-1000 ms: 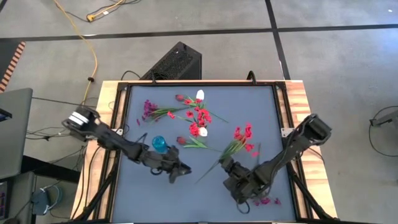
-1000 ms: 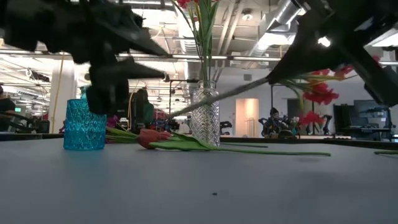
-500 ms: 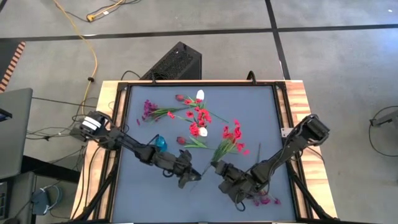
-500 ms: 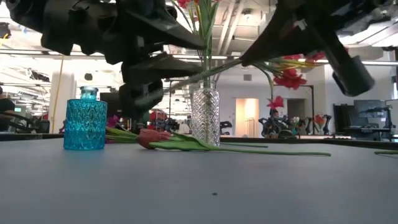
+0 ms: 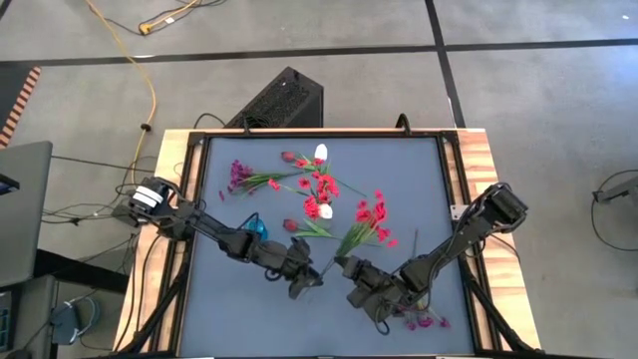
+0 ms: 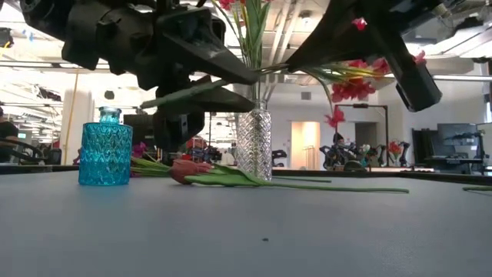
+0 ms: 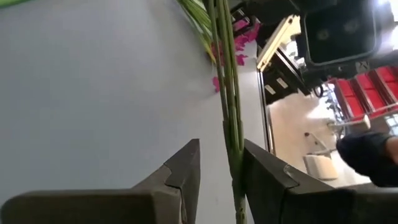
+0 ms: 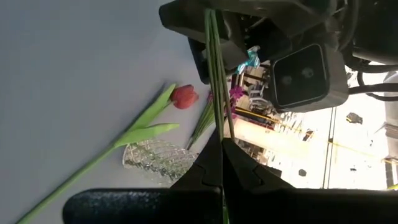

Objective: Sort flowers into vase by color
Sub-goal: Put the red flowers into the transparent vase

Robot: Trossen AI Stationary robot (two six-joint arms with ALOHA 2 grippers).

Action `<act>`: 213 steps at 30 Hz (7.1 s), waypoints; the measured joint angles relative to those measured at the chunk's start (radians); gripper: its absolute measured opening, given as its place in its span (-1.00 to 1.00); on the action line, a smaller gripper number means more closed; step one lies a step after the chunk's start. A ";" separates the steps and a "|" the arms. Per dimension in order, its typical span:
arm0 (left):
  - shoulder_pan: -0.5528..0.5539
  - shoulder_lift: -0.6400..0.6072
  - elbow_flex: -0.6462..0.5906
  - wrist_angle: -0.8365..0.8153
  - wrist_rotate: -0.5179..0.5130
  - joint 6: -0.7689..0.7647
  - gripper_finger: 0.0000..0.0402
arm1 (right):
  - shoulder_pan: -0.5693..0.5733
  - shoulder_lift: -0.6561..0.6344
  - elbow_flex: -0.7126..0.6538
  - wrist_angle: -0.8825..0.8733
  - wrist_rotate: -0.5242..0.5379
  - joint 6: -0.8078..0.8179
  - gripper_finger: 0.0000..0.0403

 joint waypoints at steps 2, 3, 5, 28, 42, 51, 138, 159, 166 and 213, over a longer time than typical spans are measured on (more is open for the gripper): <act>0.000 0.000 0.000 0.000 0.001 0.013 -0.57 | 0.000 0.000 0.000 0.000 0.000 0.000 -0.90; 0.000 0.000 0.000 0.001 0.006 0.022 -0.62 | -0.002 0.000 0.000 0.000 0.000 0.000 -0.89; 0.000 0.000 0.000 0.000 0.025 0.040 -0.76 | -0.005 0.000 0.000 -0.001 -0.001 0.000 -0.87; 0.029 -0.006 0.000 0.017 -0.034 0.050 -1.00 | 0.075 -0.085 0.000 -0.093 -0.011 0.201 -0.12; 0.036 -0.013 0.092 0.033 -0.052 0.259 -1.00 | 0.052 -0.439 -0.368 0.053 -0.496 1.204 0.05; 0.036 -0.014 0.109 0.040 -0.084 0.328 -1.00 | -0.030 -0.308 -0.749 1.281 -0.521 1.033 -0.08; 0.309 -0.207 -0.161 -0.087 -0.204 0.691 -0.18 | -0.575 -0.456 -0.626 1.113 -0.765 0.965 -0.89; 0.328 -0.171 -0.161 -0.020 -0.135 0.716 -0.18 | -0.589 -0.370 -0.547 1.055 -0.817 1.006 -0.89; 0.328 -0.171 -0.161 -0.017 -0.138 0.728 -0.18 | -0.589 -0.431 -0.536 0.949 -0.809 1.008 -0.89; 0.328 -0.171 -0.161 -0.010 -0.135 0.707 -0.18 | -0.576 -0.452 -0.536 0.878 -0.772 1.075 -0.88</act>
